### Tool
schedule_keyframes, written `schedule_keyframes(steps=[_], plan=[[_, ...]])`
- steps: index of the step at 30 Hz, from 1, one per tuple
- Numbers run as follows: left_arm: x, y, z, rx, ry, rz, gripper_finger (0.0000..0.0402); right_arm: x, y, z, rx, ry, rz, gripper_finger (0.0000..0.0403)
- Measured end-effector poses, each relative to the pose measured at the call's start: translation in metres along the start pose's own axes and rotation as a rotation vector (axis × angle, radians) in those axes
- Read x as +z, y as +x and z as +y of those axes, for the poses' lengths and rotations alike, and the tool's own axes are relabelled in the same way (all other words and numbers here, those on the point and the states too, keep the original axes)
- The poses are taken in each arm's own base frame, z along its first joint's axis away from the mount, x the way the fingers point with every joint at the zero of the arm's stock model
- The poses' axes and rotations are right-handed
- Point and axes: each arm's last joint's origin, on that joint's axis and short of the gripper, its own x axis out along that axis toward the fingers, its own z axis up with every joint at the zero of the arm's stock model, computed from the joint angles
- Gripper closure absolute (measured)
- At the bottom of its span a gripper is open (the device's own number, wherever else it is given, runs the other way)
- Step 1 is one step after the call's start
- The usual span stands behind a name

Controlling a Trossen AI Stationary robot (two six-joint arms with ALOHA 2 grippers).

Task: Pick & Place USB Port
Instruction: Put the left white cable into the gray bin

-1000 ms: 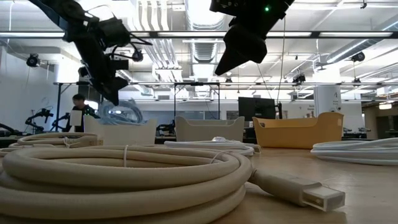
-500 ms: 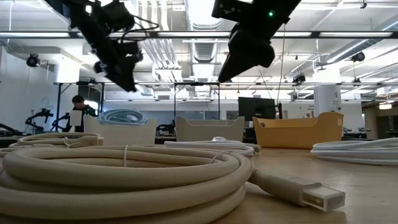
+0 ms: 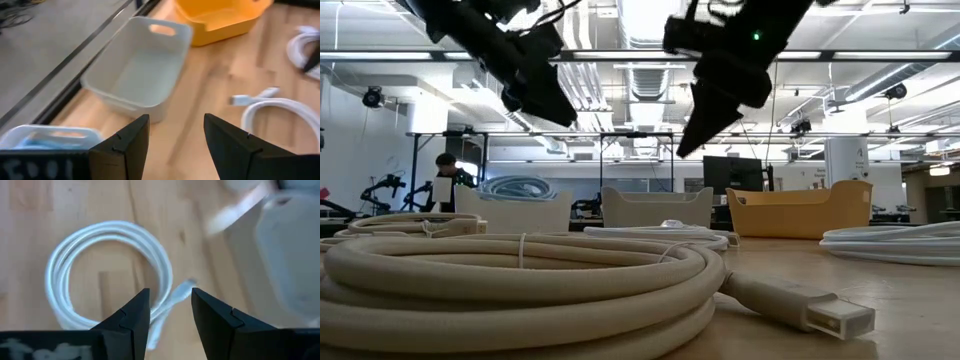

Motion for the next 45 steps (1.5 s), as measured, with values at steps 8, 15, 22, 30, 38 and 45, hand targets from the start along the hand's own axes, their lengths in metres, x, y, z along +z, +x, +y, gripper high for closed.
schedule_keyframes(steps=[8,15,22,30,38,45], plan=[[-0.023,0.007,-0.016,-0.061,-0.012,-0.022,0.0206,-0.021,0.028,-0.013,0.082,0.281,0.022,0.0262],[-0.034,0.012,-0.016,-0.062,-0.024,-0.03,0.0206,-0.041,0.041,-0.021,0.084,0.419,0.069,0.0266],[-0.032,0.011,-0.016,-0.065,-0.03,-0.054,0.0207,-0.046,0.048,-0.019,0.125,0.474,0.008,0.0268],[-0.031,0.011,-0.016,-0.066,-0.032,-0.063,0.0207,-0.056,0.053,-0.023,0.099,0.511,0.031,0.0269],[-0.03,0.011,-0.016,-0.067,-0.033,-0.069,0.0207,-0.065,0.059,-0.022,0.12,0.535,-0.034,0.027],[-0.03,0.011,-0.016,-0.067,-0.033,-0.072,0.0207,-0.073,0.061,-0.022,0.119,0.554,-0.031,0.0277]])
